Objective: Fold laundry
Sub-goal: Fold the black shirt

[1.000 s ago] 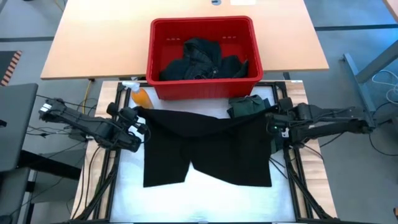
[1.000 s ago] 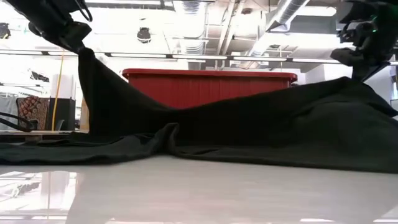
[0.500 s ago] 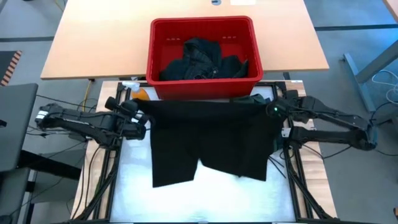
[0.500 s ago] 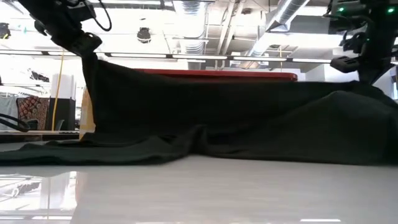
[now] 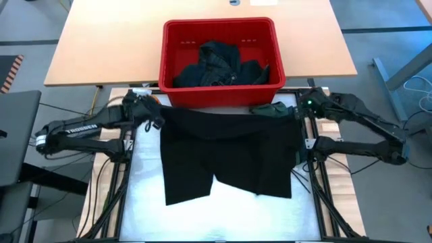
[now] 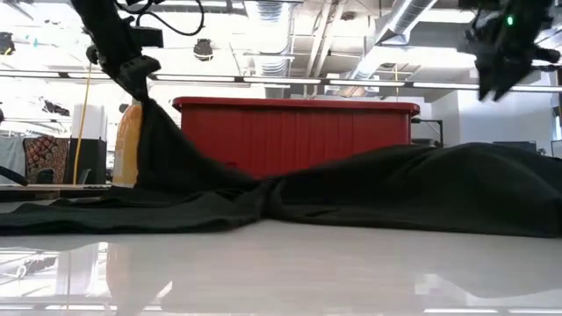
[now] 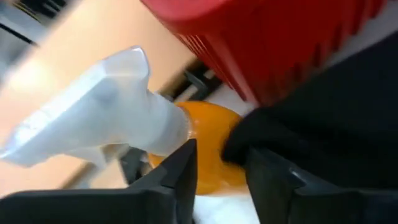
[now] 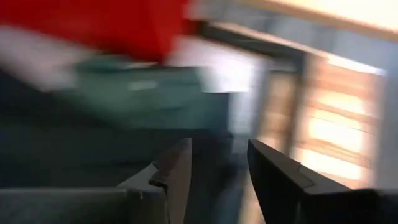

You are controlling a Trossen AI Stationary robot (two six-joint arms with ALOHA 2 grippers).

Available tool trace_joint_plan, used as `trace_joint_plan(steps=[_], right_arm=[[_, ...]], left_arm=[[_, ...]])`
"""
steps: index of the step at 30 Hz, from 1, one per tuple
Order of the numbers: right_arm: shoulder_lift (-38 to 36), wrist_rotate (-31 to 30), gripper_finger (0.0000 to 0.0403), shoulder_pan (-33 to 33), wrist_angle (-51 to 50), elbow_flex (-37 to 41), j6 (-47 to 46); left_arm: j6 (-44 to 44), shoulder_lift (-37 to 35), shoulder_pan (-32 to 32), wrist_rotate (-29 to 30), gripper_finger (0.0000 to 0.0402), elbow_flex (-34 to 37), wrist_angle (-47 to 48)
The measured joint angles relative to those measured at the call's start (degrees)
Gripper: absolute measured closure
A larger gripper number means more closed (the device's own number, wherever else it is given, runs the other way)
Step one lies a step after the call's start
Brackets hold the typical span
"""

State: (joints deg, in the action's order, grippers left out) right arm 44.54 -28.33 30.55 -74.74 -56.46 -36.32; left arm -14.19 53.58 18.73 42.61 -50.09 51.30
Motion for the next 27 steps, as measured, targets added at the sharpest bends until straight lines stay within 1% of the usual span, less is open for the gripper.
trace_joint_plan(steps=[3, 5, 6, 7, 9, 10, 11, 12, 14, 15, 16, 17, 19, 21, 22, 23, 25, 27], right_arm=[[-0.2, 11.3, 0.0213, -5.7, 6.2, -1.5, 3.0], [0.0, 18.9, 0.0213, -12.2, 13.5, 0.0, 3.6], [0.3, 21.0, 0.0214, -16.4, 17.4, 1.2, 3.3], [1.1, 21.6, 0.0217, -20.9, 21.4, 2.6, 2.7], [3.4, 20.9, 0.0223, -30.1, 29.6, 5.6, 2.0], [5.1, 19.4, 0.0226, -34.7, 33.7, 6.9, 2.3], [7.1, 17.5, 0.0229, -38.7, 38.7, 8.0, 2.9], [9.4, 15.5, 0.0233, -42.5, 42.7, 8.8, 3.5], [14.7, 9.9, 0.0241, -48.8, 48.3, 9.2, 5.0], [17.4, 7.2, 0.0246, -51.2, 51.0, 9.0, 5.4], [20.1, 5.2, 0.0251, -53.3, 52.6, 8.6, 5.7], [22.8, 4.0, 0.0257, -54.7, 53.1, 8.3, 5.8], [27.4, 3.1, 0.0268, -57.1, 53.8, 7.4, 5.2], [31.3, 3.4, 0.0275, -59.1, 53.9, 6.5, 3.4], [32.8, 4.3, 0.0278, -60.1, 54.0, 6.3, 3.0], [34.4, 5.1, 0.0279, -61.1, 53.9, 6.1, 2.9], [37.1, 6.7, 0.0279, -63.0, 53.8, 5.9, 2.7], [39.2, 8.0, 0.0278, -64.7, 53.3, 6.0, 2.6]], left_arm=[[3.8, 0.0, 4.0, -6.8, 0.0262, -3.6, 0.7], [6.2, 0.0, 4.9, -9.6, 0.0258, -5.6, 0.9], [6.9, 0.0, 4.9, -10.4, 0.0258, -6.5, 1.0], [7.5, 0.0, 4.9, -11.0, 0.0258, -7.6, 1.2], [8.2, 0.0, 4.7, -12.4, 0.0259, -9.5, 2.0], [8.1, -0.1, 4.4, -14.4, 0.026, -10.1, 2.0], [7.4, -0.1, 3.9, -18.1, 0.026, -10.4, 1.4], [6.9, -0.2, 3.1, -23.9, 0.026, -10.4, 0.5], [5.9, -0.4, 0.0, -37.8, 0.026, -8.8, -2.3], [4.5, -0.4, -2.8, -42.7, 0.026, -7.0, -3.9], [2.4, 0.3, -6.6, -45.1, 0.0262, -4.5, -5.6], [0.2, 0.9, -11.0, -45.8, 0.0264, -1.7, -7.6], [-3.3, 1.9, -20.0, -45.2, 0.0269, 4.7, -13.6], [-7.1, 2.6, -29.1, -45.1, 0.0274, 10.2, -23.3], [-8.3, 2.8, -33.2, -43.7, 0.0276, 12.2, -28.9], [-9.0, 2.8, -37.1, -41.0, 0.0278, 14.0, -33.6], [-8.5, 3.8, -44.5, -33.3, 0.0282, 16.9, -40.8], [-7.3, 5.9, -50.9, -26.0, 0.0284, 19.1, -44.6]])
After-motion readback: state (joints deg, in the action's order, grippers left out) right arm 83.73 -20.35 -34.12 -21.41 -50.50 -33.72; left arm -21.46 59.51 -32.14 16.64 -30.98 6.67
